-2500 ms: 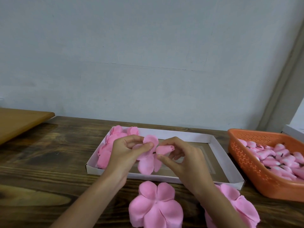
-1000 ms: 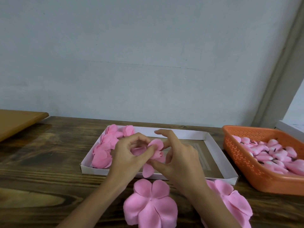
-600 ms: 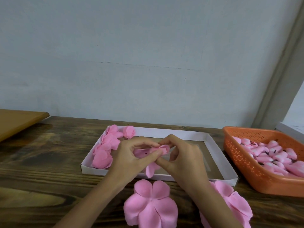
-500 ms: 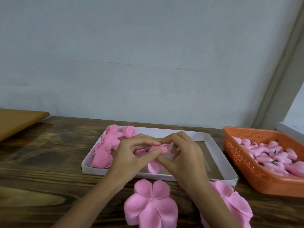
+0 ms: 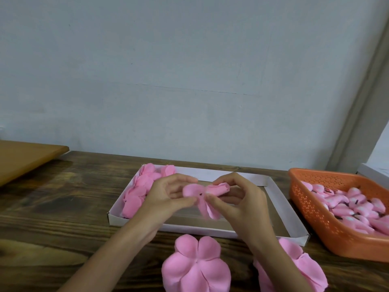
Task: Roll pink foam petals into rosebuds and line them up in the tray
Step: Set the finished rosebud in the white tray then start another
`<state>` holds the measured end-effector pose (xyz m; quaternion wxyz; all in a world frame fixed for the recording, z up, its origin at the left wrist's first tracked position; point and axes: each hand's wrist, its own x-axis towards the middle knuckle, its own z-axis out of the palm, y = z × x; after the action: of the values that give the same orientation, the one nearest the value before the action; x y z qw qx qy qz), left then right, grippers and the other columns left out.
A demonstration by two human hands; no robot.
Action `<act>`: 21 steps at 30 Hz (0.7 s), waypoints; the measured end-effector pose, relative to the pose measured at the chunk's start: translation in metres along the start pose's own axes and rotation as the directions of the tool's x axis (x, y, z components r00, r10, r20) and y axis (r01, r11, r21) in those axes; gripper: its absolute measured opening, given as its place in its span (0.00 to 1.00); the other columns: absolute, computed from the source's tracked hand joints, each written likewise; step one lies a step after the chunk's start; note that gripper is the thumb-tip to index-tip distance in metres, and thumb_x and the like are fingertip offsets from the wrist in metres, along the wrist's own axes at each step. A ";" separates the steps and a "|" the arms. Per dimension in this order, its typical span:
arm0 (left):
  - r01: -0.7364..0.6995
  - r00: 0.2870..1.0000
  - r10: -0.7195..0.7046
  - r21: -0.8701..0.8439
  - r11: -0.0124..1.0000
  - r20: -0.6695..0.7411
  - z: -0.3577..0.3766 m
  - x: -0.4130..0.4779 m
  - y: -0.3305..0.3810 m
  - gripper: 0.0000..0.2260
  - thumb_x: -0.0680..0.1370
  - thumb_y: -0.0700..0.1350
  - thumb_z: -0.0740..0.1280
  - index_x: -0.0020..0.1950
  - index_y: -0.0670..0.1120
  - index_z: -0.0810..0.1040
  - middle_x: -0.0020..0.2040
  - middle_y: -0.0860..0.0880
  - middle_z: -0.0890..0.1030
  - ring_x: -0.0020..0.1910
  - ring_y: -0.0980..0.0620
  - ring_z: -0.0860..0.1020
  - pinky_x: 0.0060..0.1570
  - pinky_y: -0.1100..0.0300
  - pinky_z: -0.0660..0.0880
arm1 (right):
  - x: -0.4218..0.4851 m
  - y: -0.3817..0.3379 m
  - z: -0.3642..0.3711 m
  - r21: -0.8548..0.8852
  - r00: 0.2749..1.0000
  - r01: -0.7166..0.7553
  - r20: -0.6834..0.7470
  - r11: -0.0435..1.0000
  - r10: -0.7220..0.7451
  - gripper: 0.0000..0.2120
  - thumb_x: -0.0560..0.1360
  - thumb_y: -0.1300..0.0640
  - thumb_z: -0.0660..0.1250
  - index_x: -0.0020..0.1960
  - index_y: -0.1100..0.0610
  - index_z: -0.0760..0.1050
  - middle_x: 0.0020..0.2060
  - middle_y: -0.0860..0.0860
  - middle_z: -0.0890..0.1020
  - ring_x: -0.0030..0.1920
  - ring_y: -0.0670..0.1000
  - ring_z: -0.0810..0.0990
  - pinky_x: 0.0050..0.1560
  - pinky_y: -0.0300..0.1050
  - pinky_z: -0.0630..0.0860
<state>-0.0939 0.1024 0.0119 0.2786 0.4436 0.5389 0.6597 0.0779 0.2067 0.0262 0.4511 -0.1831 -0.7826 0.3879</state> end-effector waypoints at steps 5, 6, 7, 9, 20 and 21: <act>0.056 0.982 -0.091 -0.205 0.977 -0.168 0.002 0.003 -0.007 0.12 0.73 0.36 0.76 0.55 0.37 0.83 0.50 0.38 0.87 0.52 0.40 0.86 0.54 0.50 0.83 | 0.001 0.000 -0.001 -0.032 0.998 -0.017 0.056 0.999 0.019 0.11 0.68 0.65 0.81 0.44 0.53 0.82 0.39 0.46 0.87 0.39 0.46 0.87 0.42 0.41 0.84; 0.049 0.973 -0.096 -0.222 0.974 -0.208 0.003 0.003 -0.007 0.10 0.73 0.36 0.76 0.53 0.37 0.84 0.49 0.38 0.87 0.50 0.40 0.86 0.55 0.49 0.83 | 0.001 -0.001 0.000 -0.042 0.997 -0.013 0.077 0.999 0.016 0.11 0.68 0.65 0.81 0.43 0.53 0.82 0.39 0.46 0.87 0.39 0.46 0.87 0.42 0.42 0.85; 0.036 0.964 -0.089 -0.212 0.977 -0.250 0.005 0.003 -0.007 0.07 0.74 0.37 0.76 0.52 0.39 0.85 0.48 0.39 0.87 0.49 0.42 0.86 0.54 0.49 0.83 | 0.000 -0.001 0.001 -0.057 0.995 -0.004 0.098 0.998 0.010 0.11 0.68 0.65 0.81 0.43 0.54 0.82 0.39 0.46 0.87 0.39 0.46 0.87 0.42 0.43 0.85; -0.011 0.950 -0.022 -0.106 0.994 -0.310 0.009 0.001 -0.006 0.04 0.74 0.38 0.76 0.47 0.45 0.87 0.44 0.44 0.88 0.46 0.47 0.86 0.49 0.55 0.83 | -0.002 -0.002 0.003 -0.082 0.992 0.018 0.128 0.996 -0.007 0.11 0.68 0.66 0.81 0.43 0.54 0.82 0.39 0.46 0.86 0.39 0.47 0.87 0.42 0.46 0.85; -0.344 0.884 0.394 0.223 0.912 -0.250 0.028 -0.009 -0.006 0.03 0.73 0.48 0.79 0.45 0.52 0.88 0.41 0.51 0.87 0.44 0.48 0.86 0.44 0.57 0.83 | -0.007 -0.008 0.010 -0.103 0.995 -0.004 0.101 0.995 0.014 0.21 0.67 0.60 0.82 0.52 0.47 0.74 0.40 0.42 0.86 0.39 0.45 0.87 0.42 0.51 0.85; -0.365 0.882 0.418 0.247 0.898 -0.219 0.027 -0.010 -0.007 0.03 0.73 0.50 0.78 0.46 0.53 0.88 0.42 0.51 0.87 0.45 0.46 0.86 0.45 0.53 0.83 | -0.007 -0.008 0.010 -0.095 0.994 -0.021 0.102 0.995 0.030 0.22 0.67 0.59 0.82 0.53 0.47 0.75 0.40 0.42 0.86 0.38 0.45 0.87 0.42 0.51 0.85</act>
<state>-0.0663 0.1086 0.0028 0.0183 0.4765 0.5332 0.6988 0.0742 0.1923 0.0258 0.3960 -0.1937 -0.8198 0.3656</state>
